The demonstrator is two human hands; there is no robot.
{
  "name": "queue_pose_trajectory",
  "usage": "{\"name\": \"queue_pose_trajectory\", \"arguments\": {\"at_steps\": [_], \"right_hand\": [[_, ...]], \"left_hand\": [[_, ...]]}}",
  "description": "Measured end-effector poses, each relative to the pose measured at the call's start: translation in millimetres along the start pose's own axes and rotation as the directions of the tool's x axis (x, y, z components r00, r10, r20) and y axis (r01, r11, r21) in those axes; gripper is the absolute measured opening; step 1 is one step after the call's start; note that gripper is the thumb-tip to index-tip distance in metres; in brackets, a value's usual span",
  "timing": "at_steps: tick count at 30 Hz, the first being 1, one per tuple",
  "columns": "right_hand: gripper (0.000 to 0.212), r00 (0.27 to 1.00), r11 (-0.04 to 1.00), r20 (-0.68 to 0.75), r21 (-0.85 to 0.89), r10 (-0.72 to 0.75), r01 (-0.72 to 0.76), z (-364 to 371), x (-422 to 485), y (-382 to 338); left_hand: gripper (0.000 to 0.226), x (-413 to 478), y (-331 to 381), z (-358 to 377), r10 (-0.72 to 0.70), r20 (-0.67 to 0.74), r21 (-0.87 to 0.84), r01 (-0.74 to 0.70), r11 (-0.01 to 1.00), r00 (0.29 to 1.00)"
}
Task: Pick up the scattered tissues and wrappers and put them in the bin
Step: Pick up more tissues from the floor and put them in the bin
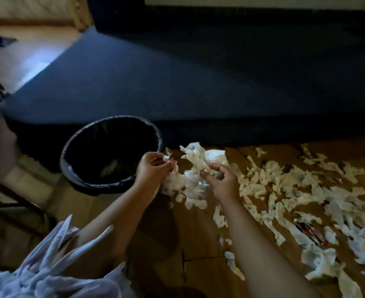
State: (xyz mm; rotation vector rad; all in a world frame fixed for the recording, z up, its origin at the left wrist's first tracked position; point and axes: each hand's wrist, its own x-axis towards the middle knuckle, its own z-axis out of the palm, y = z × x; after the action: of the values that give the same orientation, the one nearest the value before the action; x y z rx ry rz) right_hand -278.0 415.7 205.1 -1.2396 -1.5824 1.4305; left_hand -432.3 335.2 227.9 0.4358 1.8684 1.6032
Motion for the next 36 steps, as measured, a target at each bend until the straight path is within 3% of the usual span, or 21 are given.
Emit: {"name": "queue_pose_trajectory", "arguments": {"at_steps": [3,8,11,14,18,21,23,26,30,36], "right_hand": [[0.021,0.996,0.996,0.091,0.092,-0.022,0.013,35.7,7.1,-42.9],[0.025,0.971,0.983,0.227,0.181,-0.079,0.037,102.0,25.5,-94.6],[0.018,0.95,0.981,0.314,0.183,0.011,-0.071,139.4,35.7,-101.3],[0.03,0.91,0.988,0.402,0.069,0.099,-0.139,165.6,43.2,-94.1],[0.039,0.859,0.97,0.472,0.036,0.196,-0.241,179.2,41.3,-85.8],[0.041,0.842,0.965,0.493,0.019,0.219,-0.261,174.2,36.7,-87.8],[0.038,0.841,0.966,0.497,0.023,0.214,-0.259,167.6,33.5,-88.4],[0.03,0.878,0.968,0.442,0.077,0.182,-0.239,148.8,24.5,-86.8],[0.021,0.928,0.97,0.345,0.142,0.137,-0.196,100.2,5.7,-66.6],[0.017,0.957,0.963,0.143,0.063,0.251,-0.262,6.0,-15.3,18.9]], "left_hand": [[0.04,16.9,23.6,-39.3,0.043,-0.118,-0.095,-0.054,0.994,0.992],[0.026,41.5,50.9,-84.2,0.077,-0.309,-0.142,-0.126,0.982,0.948],[0.025,55.4,49.1,-101.2,-0.001,-0.344,-0.143,-0.051,0.988,0.939],[0.023,66.2,38.1,-113.8,-0.115,-0.333,-0.163,0.063,0.985,0.936],[0.003,66.5,25.6,-125.2,-0.162,-0.213,-0.068,0.151,0.986,0.963],[0.013,63.0,23.8,-130.6,-0.171,-0.108,0.042,0.176,0.983,0.979],[0.011,59.9,25.9,-130.5,-0.185,-0.115,0.076,0.195,0.978,0.976],[0.008,48.3,31.4,-124.1,-0.117,-0.13,0.121,0.133,0.984,0.985],[0.031,17.4,29.7,-100.2,-0.016,-0.001,0.145,0.016,0.989,1.0],[0.026,-22.6,-9.6,-27.8,-0.095,0.251,0.305,0.014,0.952,0.963]]}}
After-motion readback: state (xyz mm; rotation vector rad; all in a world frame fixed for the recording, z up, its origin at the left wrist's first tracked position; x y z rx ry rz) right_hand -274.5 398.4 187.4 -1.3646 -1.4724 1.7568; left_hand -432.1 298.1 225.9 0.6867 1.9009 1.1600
